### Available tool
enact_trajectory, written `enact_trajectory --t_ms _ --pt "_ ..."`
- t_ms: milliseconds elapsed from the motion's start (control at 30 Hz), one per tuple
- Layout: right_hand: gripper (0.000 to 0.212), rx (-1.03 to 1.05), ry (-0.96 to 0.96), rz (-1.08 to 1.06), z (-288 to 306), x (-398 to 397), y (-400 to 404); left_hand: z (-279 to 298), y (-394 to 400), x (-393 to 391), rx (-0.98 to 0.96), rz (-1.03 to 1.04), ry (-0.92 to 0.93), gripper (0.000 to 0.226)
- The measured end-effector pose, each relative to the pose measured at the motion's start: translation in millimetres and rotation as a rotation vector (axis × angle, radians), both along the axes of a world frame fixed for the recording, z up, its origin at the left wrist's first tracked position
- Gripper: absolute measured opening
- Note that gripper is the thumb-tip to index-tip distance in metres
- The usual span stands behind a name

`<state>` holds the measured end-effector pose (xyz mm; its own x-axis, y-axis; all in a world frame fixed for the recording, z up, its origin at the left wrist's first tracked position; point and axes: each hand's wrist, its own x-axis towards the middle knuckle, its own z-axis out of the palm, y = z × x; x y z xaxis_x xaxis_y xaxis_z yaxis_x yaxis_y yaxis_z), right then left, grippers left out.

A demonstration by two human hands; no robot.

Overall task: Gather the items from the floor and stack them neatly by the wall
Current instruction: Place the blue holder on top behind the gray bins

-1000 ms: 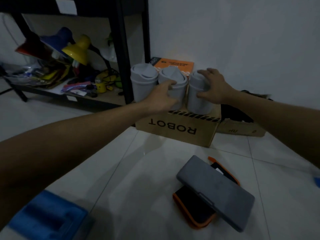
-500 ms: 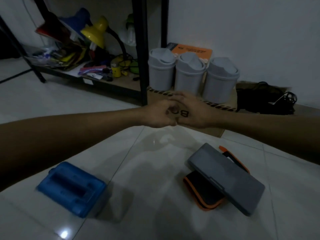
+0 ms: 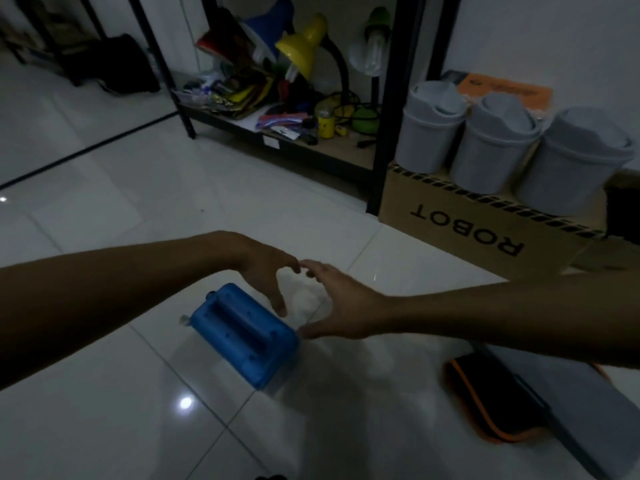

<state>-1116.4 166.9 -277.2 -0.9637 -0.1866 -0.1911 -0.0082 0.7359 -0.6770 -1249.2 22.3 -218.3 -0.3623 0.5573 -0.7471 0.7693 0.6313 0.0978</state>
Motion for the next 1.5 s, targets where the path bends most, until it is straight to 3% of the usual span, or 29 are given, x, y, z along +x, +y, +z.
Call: enact_trajectory --t_ms 33,133,300,500,733,933,1133,1300,1400,1500 --pt "0.118 -0.048 -0.043 0.015 -5 0 -18 -1 -13 -8 -0.039 0.063 -0.026 0.075" --pt "0.126 -0.107 -0.103 0.080 -20 4 -67 -9 -47 -24 -0.169 0.322 -0.029 0.101" --pt "0.129 0.140 0.012 0.054 -37 5 -111 -25 -79 -34 -0.197 0.501 -0.237 0.078" --pt "0.125 0.250 0.006 0.153 -32 -6 -87 -29 -69 -44 -0.210 0.440 -0.305 0.066" --pt "0.116 0.234 0.009 0.205 -29 -20 -24 -36 -39 -42 -0.198 0.454 -0.316 0.099" --pt "0.107 0.345 0.031 0.251 -22 -31 24 -35 -23 -34 -0.157 0.451 -0.265 0.106" --pt "0.117 0.295 0.048 -0.049 -22 -27 52 -41 -14 -22 0.009 0.484 -0.304 0.092" --pt "0.122 -0.028 -0.144 -0.493 -49 4 32 -48 -7 -16 0.107 0.546 -0.377 0.092" --pt "0.126 -0.222 -0.254 -0.504 -56 23 8 -49 -2 -16 0.140 0.551 -0.381 0.091" --pt "0.131 -0.237 -0.193 -0.529 -60 18 -12 -50 3 -16 0.147 0.558 -0.390 0.091"
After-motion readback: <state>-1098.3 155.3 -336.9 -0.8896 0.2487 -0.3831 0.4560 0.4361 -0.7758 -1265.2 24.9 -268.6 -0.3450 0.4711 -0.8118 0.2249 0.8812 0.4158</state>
